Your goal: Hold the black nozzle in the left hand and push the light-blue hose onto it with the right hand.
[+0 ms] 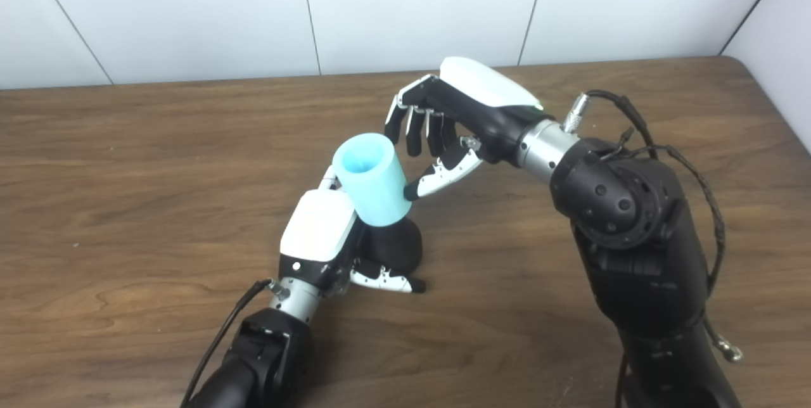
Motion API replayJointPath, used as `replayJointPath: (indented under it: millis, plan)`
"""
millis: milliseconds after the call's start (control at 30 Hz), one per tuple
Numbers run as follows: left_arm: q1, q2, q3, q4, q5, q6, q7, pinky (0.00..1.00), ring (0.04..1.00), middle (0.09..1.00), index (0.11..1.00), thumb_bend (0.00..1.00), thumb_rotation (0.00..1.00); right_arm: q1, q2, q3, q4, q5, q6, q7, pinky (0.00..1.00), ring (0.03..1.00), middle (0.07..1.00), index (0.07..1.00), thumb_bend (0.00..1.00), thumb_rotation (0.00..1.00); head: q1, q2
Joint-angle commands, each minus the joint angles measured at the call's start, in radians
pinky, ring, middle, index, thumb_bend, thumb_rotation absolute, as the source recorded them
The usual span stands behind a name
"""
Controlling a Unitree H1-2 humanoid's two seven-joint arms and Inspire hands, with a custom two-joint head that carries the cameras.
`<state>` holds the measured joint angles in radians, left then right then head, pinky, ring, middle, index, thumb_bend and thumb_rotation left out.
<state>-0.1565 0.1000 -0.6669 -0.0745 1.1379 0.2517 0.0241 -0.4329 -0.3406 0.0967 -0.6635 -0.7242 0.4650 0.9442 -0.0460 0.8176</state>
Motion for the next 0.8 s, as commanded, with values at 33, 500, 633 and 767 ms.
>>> replayJointPath:
  millis: [33,500,633,767]
  plan:
    - [0.040,0.008,-0.039,0.036,-0.015,-0.026,-0.097,1.00,0.699,0.506,0.477,0.52,0.00,-0.037,-0.029,-0.026,-0.051,-0.036,0.005,0.046,0.34,0.391,0.447,0.537,0.52,0.01,-0.002,0.001]
    - [0.030,0.016,-0.028,0.030,-0.022,-0.032,-0.105,1.00,0.702,0.513,0.471,0.52,0.00,-0.029,-0.088,-0.106,-0.141,-0.095,0.004,0.277,0.58,0.727,0.811,0.876,0.81,0.55,-0.005,-0.001]
    - [0.031,0.018,-0.022,0.030,-0.025,-0.041,-0.094,1.00,0.696,0.506,0.475,0.52,0.00,-0.007,-0.129,-0.075,-0.163,-0.071,0.002,0.229,0.84,0.950,0.948,0.944,0.77,0.74,-0.004,-0.002]
    - [0.030,0.018,-0.020,0.028,-0.019,-0.043,-0.099,1.00,0.695,0.498,0.481,0.52,0.00,0.029,-0.128,-0.055,-0.192,-0.043,-0.017,0.148,0.94,0.997,0.996,0.979,0.76,0.85,0.000,-0.001]
